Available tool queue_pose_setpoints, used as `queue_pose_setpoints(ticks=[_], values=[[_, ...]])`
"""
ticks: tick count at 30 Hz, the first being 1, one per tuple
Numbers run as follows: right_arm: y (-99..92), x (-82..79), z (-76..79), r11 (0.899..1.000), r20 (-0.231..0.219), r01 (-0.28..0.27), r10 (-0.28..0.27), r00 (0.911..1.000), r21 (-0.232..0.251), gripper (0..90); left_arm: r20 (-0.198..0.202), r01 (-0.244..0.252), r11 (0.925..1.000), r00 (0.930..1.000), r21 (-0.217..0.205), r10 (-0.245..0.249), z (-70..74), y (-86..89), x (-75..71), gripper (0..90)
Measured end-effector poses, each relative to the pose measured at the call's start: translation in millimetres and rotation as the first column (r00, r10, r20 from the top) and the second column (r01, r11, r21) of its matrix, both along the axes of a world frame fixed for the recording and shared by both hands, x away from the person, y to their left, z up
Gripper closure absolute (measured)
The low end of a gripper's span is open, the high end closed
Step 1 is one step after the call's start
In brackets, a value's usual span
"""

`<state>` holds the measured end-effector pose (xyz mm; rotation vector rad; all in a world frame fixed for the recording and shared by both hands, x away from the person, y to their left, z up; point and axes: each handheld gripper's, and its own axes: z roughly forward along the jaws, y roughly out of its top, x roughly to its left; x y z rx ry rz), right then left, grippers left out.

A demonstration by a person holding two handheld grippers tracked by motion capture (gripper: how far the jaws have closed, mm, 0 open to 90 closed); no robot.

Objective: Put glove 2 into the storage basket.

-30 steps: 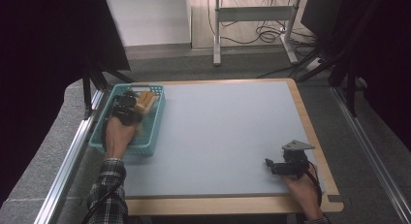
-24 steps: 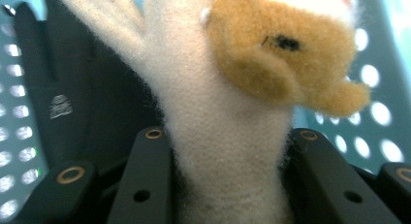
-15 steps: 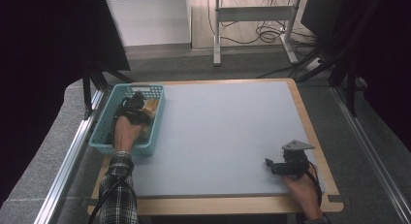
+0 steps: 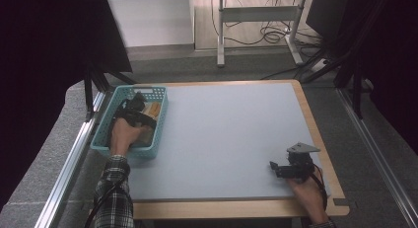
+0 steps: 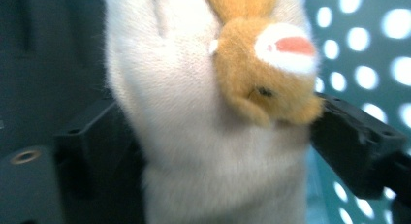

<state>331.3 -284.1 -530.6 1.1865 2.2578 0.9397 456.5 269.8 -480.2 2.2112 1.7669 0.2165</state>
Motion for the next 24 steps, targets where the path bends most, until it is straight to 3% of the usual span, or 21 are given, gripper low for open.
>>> queue_pose_setpoints(ticks=[3,6,8,10,11,13,16,24], values=[[0.0,0.0,0.0,1.0,0.0,0.0,0.0,1.0,0.0,12.1,0.058,0.006,0.9996,0.9983,-0.027,-0.004,20.5,5.6,-7.0,12.1],[0.0,0.0,0.0,1.0,0.0,0.0,0.0,1.0,0.0,12.1,0.111,-0.005,0.9998,0.9938,-0.022,0.007,35.6,11.2,-12.2,17.7],[0.0,0.0,0.0,1.0,0.0,0.0,0.0,1.0,0.0,12.1,0.142,-0.009,0.9999,0.9899,-0.013,0.011,43.3,16.0,-16.5,29.9],[0.0,0.0,0.0,1.0,0.0,0.0,0.0,1.0,0.0,12.1,0.157,-0.026,0.9997,0.9873,-0.004,0.026,43.6,18.9,-19.2,47.5],[0.0,0.0,0.0,1.0,0.0,0.0,0.0,1.0,0.0,12.1,0.159,-0.03,0.9995,0.9869,0.009,0.028,42.3,19.8,-19.5,58.7],[0.0,0.0,0.0,1.0,0.0,0.0,0.0,1.0,0.0,12.1,0.155,-0.04,0.9986,0.9873,0.034,0.034,35.6,20.9,-19.7,72.7],[0.0,0.0,0.0,1.0,0.0,0.0,0.0,1.0,0.0,12.1,0.133,-0.054,0.9975,0.99,0.045,0.047,22.3,23.9,-16.5,89.4],[0.0,0.0,0.0,1.0,0.0,0.0,0.0,1.0,0.0,12.1,0.063,-0.071,0.9962,0.9957,0.05,0.068,-6.4,19.4,-3.8,90.0]])
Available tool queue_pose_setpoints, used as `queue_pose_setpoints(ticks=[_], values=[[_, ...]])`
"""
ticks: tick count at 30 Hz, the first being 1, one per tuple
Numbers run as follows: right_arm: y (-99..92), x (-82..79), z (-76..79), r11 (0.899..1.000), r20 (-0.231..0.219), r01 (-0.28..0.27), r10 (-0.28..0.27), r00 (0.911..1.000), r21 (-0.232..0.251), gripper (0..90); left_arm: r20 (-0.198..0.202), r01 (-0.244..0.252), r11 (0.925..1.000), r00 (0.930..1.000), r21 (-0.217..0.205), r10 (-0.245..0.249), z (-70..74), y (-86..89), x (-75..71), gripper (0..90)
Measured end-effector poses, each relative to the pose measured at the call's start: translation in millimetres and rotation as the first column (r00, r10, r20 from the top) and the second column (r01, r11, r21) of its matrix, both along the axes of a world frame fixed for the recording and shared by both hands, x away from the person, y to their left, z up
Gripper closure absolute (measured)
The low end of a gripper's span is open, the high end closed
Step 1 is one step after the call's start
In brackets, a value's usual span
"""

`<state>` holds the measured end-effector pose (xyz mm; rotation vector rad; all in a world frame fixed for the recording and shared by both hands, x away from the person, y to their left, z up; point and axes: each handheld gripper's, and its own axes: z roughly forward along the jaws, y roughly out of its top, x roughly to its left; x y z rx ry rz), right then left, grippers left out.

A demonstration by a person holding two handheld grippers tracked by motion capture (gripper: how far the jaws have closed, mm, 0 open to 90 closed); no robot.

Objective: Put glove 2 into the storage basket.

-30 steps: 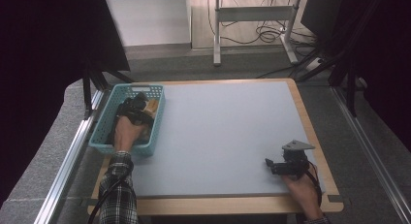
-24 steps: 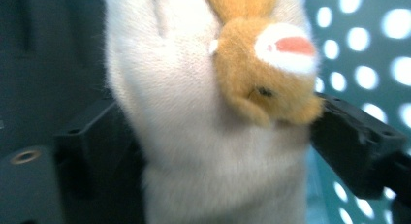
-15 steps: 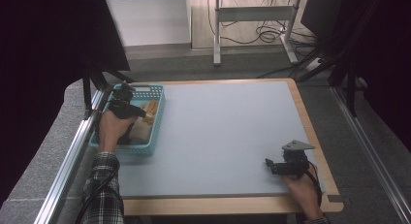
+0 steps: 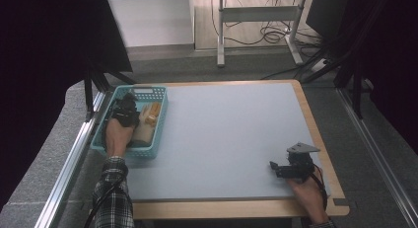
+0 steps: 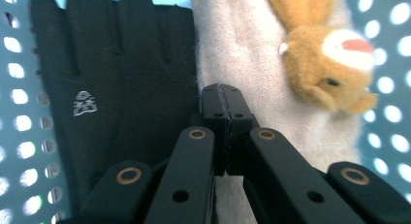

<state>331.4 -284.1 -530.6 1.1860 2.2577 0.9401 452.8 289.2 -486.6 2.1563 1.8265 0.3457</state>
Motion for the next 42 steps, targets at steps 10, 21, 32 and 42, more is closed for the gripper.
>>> queue_pose_setpoints(ticks=[10,21,32,42], values=[[0.0,0.0,0.0,1.0,0.0,0.0,0.0,1.0,0.0,12.1,-0.005,0.031,0.9995,0.9995,-0.003,-0.031,-9.3,-25.1,11.3,90.0],[0.0,0.0,0.0,1.0,0.0,0.0,0.0,1.0,-0.001,12.0,-0.003,0.016,0.9998,0.9999,-0.015,-0.016,-15.4,-17.7,10.3,90.0],[0.0,0.0,0.0,1.0,0.0,0.0,0.0,1.0,0.0,12.1,0.047,-0.002,1.0,0.9989,0.006,0.002,-3.4,-4.6,3.7,79.9],[0.0,0.0,0.0,1.0,0.0,0.0,0.0,1.0,0.0,12.0,0.126,-0.039,0.9992,0.9911,-0.011,0.04,16.7,12.8,-9.0,72.8]])
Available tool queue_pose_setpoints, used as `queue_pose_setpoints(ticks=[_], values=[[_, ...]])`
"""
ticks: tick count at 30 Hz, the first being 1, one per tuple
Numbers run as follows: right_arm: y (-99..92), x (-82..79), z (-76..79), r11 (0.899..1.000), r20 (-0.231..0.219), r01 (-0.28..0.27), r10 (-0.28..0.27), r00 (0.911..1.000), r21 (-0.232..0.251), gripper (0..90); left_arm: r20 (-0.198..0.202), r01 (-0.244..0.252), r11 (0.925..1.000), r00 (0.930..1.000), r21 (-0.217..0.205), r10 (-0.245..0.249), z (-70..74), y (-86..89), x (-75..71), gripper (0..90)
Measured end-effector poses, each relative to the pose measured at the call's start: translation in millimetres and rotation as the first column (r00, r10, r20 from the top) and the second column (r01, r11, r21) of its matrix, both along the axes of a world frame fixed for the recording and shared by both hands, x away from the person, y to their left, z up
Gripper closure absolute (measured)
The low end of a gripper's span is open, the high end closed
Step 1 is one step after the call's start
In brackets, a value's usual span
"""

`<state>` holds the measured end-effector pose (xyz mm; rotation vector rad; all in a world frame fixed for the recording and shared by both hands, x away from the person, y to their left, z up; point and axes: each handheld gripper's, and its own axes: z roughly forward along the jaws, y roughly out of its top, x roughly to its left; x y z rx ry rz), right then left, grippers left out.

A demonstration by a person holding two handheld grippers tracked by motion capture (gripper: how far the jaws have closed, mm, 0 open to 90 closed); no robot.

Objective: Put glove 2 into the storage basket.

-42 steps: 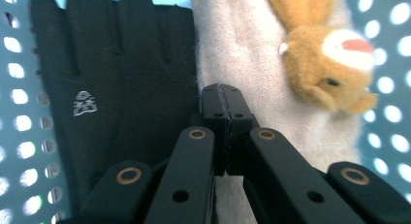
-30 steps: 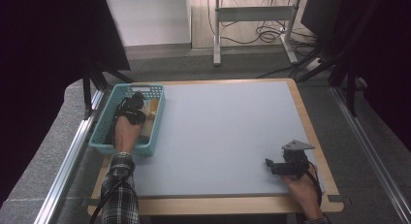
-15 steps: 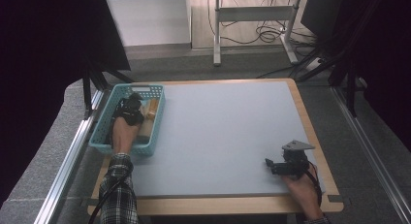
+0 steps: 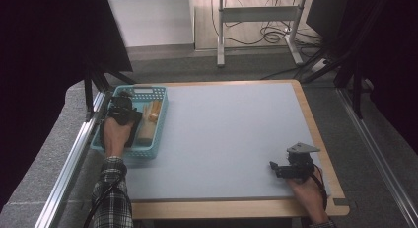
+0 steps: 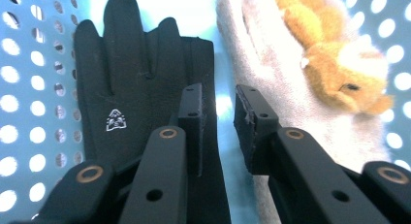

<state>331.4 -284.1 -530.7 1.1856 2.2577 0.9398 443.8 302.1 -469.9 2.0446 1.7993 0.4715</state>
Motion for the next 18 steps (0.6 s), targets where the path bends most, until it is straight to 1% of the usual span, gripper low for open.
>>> queue_pose_setpoints(ticks=[4,9,11,13,15,16,18], values=[[0.0,0.0,0.0,1.0,0.0,0.0,0.0,1.0,0.0,12.1,0.016,-0.005,0.9999,0.9999,-0.012,0.005,4.3,2.9,-4.3,69.8],[0.0,0.0,0.0,1.0,0.0,0.0,0.0,1.0,0.0,12.0,0.054,0.011,0.9987,0.9985,-0.051,-0.008,11.7,6.2,-9.5,65.1],[0.0,0.0,0.0,1.0,0.0,0.0,0.0,1.0,0.0,12.0,0.07,0.015,0.9978,0.9975,-0.064,-0.011,14.9,5.9,-11.9,63.1],[0.0,0.0,0.0,1.0,0.0,0.0,0.0,1.0,0.0,12.0,0.081,0.025,0.9982,0.9965,-0.055,-0.021,18.5,6.0,-14.4,60.2],[0.0,0.0,0.0,1.0,0.0,0.0,0.0,1.0,0.0,12.0,0.101,0.027,0.998,0.9947,-0.057,-0.021,21.3,5.7,-16.8,58.1],[0.0,0.0,0.0,1.0,0.0,0.0,0.0,1.0,0.0,12.0,0.106,0.03,0.9977,0.9941,-0.06,-0.024,22.7,6.2,-17.9,56.7],[0.0,0.0,0.0,1.0,0.0,0.0,0.0,1.0,0.0,12.0,0.126,0.034,0.9961,0.9917,-0.081,-0.023,24.4,6.4,-19.9,53.8]])
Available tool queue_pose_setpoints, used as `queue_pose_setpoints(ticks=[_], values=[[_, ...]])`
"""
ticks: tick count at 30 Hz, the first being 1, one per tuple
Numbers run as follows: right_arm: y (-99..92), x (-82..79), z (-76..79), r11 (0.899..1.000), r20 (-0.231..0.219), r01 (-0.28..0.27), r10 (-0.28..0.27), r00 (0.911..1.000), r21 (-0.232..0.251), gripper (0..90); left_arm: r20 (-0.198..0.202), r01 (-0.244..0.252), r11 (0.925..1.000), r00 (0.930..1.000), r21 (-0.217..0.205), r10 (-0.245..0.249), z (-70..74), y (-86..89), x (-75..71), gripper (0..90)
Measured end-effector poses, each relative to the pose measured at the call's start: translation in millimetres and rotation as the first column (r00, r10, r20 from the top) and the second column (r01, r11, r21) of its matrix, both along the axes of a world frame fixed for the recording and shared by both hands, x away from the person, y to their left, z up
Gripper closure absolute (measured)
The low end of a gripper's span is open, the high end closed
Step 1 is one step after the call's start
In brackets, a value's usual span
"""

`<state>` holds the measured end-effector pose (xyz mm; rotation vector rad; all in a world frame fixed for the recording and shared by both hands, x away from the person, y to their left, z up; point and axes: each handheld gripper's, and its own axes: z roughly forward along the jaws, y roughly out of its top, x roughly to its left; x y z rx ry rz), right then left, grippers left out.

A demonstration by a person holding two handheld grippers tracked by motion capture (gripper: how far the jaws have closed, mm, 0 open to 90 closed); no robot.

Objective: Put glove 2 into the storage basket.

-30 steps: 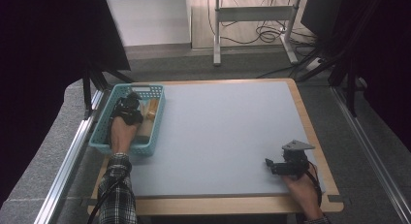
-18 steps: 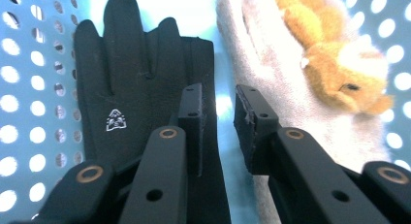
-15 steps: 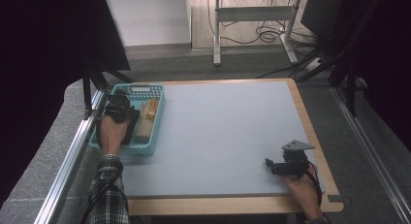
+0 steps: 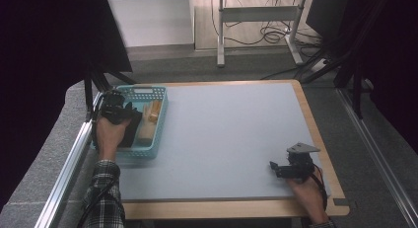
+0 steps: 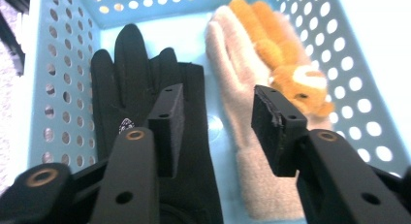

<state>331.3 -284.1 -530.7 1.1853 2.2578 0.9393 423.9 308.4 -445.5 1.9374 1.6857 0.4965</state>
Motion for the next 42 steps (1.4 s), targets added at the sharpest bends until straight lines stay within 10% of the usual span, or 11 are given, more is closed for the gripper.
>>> queue_pose_setpoints(ticks=[21,42], values=[[0.0,0.0,0.0,1.0,0.0,0.0,0.0,1.0,0.0,12.0,0.066,0.051,0.9977,0.9967,-0.045,-0.048,2.6,-4.0,-15.4,20.1],[0.0,0.0,0.0,1.0,0.0,0.0,0.0,1.0,0.0,12.0,0.117,0.134,0.9881,0.9853,-0.076,-0.124,13.1,-20.0,-37.0,7.8]])
